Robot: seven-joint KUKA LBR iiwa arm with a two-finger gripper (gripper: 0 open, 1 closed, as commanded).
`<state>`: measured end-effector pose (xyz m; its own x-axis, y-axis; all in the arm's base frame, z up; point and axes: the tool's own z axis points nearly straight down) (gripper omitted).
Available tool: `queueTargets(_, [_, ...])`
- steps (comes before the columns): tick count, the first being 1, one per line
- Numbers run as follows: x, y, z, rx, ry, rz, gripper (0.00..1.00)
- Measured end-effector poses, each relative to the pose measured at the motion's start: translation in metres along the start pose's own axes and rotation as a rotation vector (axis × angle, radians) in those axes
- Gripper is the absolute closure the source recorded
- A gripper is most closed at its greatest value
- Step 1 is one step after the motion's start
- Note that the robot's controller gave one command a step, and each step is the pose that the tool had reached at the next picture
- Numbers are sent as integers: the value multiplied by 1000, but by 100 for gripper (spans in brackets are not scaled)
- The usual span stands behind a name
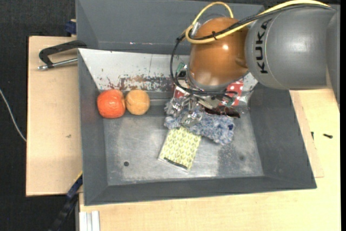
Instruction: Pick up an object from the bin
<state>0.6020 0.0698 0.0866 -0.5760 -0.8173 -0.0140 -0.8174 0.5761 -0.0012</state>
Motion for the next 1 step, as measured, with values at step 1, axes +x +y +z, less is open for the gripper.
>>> queueTargets(1, [2,1,-15,-5,9,1,100])
